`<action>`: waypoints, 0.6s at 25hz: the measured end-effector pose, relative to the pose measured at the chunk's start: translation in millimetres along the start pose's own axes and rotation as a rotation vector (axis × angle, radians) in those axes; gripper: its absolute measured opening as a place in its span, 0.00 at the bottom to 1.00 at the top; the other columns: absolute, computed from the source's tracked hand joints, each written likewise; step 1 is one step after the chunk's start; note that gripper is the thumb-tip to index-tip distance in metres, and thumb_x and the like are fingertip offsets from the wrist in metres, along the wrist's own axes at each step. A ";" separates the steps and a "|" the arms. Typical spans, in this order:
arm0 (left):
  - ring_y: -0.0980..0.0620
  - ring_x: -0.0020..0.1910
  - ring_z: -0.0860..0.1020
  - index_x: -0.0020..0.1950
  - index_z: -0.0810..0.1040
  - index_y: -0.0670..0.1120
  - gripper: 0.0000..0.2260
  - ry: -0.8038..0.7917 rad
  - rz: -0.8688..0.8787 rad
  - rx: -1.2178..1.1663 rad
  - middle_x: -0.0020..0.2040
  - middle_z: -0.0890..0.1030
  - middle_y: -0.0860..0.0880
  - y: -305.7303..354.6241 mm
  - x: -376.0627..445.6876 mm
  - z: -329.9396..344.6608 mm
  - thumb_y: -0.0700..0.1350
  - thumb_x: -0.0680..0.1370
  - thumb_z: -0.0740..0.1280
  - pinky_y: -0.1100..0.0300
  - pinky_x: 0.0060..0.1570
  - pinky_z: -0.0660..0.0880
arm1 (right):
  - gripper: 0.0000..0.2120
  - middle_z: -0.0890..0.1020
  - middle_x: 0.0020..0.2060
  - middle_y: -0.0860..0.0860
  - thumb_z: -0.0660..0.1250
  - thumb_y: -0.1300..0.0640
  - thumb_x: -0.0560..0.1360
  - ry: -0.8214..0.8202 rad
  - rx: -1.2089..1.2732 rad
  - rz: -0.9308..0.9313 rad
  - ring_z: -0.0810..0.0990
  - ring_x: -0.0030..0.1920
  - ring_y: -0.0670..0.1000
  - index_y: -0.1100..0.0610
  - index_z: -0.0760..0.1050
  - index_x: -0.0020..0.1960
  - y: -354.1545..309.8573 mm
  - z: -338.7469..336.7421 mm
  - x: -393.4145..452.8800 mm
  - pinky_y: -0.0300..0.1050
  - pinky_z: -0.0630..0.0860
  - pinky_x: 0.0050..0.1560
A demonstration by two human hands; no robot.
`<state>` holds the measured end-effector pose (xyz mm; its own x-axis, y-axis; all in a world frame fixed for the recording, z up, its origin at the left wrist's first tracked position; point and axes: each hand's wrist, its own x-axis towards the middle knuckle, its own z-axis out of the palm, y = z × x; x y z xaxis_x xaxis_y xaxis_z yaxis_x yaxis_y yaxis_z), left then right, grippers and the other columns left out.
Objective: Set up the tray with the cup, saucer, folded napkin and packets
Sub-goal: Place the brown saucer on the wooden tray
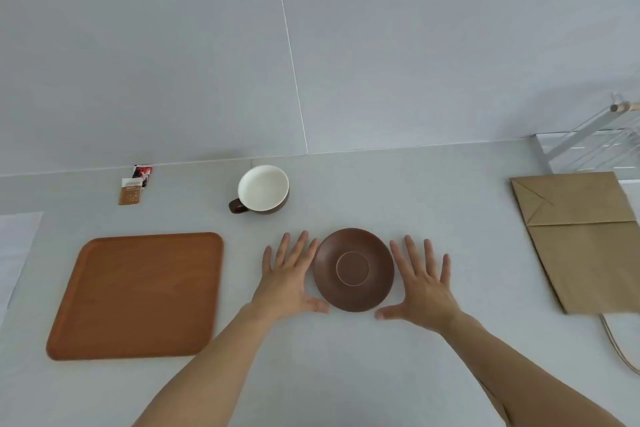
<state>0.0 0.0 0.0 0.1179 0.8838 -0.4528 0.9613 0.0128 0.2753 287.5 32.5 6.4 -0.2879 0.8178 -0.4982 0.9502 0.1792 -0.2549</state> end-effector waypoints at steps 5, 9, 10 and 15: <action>0.49 0.74 0.26 0.75 0.30 0.61 0.59 0.009 0.002 0.035 0.75 0.28 0.59 0.2 5.8 4.7 0.81 0.56 0.60 0.36 0.72 0.35 | 0.66 0.30 0.77 0.47 0.60 0.17 0.53 -0.006 -0.010 -0.002 0.22 0.72 0.57 0.40 0.23 0.73 -3.5 -0.8 8.6 0.68 0.29 0.71; 0.48 0.73 0.25 0.73 0.27 0.61 0.61 0.011 -0.023 0.034 0.75 0.28 0.58 2.1 5.9 7.3 0.82 0.55 0.60 0.36 0.71 0.32 | 0.68 0.29 0.76 0.47 0.63 0.17 0.51 -0.038 0.027 0.006 0.21 0.72 0.57 0.42 0.23 0.73 -6.9 -1.3 8.7 0.69 0.29 0.70; 0.48 0.73 0.25 0.73 0.26 0.61 0.61 0.011 -0.028 0.026 0.76 0.28 0.57 2.9 5.9 8.3 0.82 0.55 0.60 0.36 0.70 0.31 | 0.69 0.28 0.76 0.47 0.63 0.18 0.51 -0.040 0.038 0.007 0.21 0.72 0.57 0.42 0.23 0.73 -8.0 -1.2 8.0 0.69 0.29 0.70; 0.47 0.73 0.24 0.73 0.25 0.59 0.63 0.006 -0.053 0.016 0.77 0.28 0.55 6.7 6.4 9.8 0.83 0.52 0.59 0.36 0.69 0.31 | 0.69 0.27 0.75 0.47 0.62 0.16 0.49 -0.045 0.062 0.014 0.21 0.72 0.57 0.40 0.24 0.73 -10.6 -0.6 8.4 0.70 0.29 0.70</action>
<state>9.7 1.2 -9.4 0.0655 0.8850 -0.4609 0.9700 0.0520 0.2376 275.1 37.8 5.4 -0.2812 0.7945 -0.5382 0.9453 0.1329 -0.2978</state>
